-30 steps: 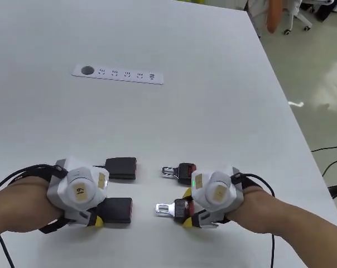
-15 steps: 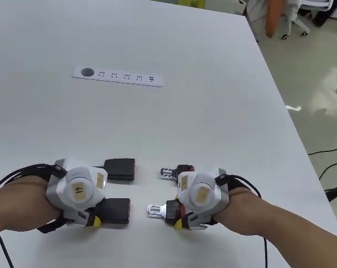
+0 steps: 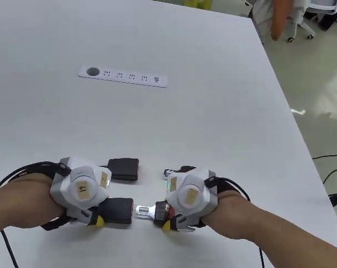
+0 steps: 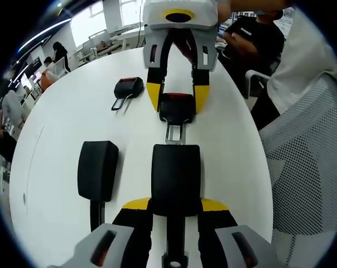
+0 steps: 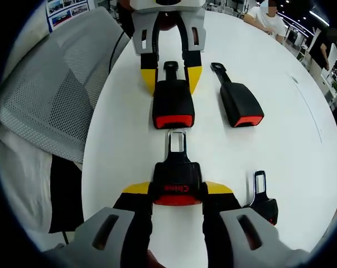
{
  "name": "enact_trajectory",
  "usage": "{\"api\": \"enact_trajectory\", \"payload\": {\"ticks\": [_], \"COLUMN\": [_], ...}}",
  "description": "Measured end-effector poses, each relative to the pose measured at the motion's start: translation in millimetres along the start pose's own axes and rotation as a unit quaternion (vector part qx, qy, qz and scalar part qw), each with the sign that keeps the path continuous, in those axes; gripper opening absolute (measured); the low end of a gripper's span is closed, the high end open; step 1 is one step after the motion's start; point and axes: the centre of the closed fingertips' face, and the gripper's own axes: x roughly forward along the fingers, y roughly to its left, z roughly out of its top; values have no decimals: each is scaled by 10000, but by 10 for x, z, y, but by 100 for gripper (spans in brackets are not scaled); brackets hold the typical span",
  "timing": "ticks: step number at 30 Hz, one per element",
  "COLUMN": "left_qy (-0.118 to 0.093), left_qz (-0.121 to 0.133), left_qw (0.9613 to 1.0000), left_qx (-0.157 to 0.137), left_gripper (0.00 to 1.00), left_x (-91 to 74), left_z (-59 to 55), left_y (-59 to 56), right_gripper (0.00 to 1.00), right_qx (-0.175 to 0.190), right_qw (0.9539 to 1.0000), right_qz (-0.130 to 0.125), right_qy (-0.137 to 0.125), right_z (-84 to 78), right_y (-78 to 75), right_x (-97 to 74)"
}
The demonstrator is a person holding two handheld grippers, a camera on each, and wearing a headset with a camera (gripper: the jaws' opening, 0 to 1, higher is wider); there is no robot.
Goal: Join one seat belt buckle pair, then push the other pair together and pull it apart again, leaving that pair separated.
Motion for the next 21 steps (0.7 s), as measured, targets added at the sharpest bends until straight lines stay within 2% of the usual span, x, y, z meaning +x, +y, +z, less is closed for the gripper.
{"api": "enact_trajectory", "payload": {"ticks": [10, 11, 14, 21], "left_qy": [46, 44, 60, 38], "left_qz": [13, 17, 20, 3], "left_qw": [10000, 10000, 10000, 10000], "left_qx": [-12, -20, -18, 1], "left_gripper": [32, 32, 32, 32], "left_x": [-7, -6, -6, -16], "left_z": [-22, -23, -26, -12], "left_y": [12, 12, 11, 8], "right_gripper": [33, 33, 33, 33], "right_qx": [-47, 3, -97, -50], "right_qw": [10000, 9999, 9999, 9998], "right_qz": [9, 30, 52, 45], "right_qy": [-1, -97, -92, -175], "right_z": [82, 115, 134, 189], "right_y": [1, 8, 39, 26], "right_x": [28, 29, 53, 81]}}
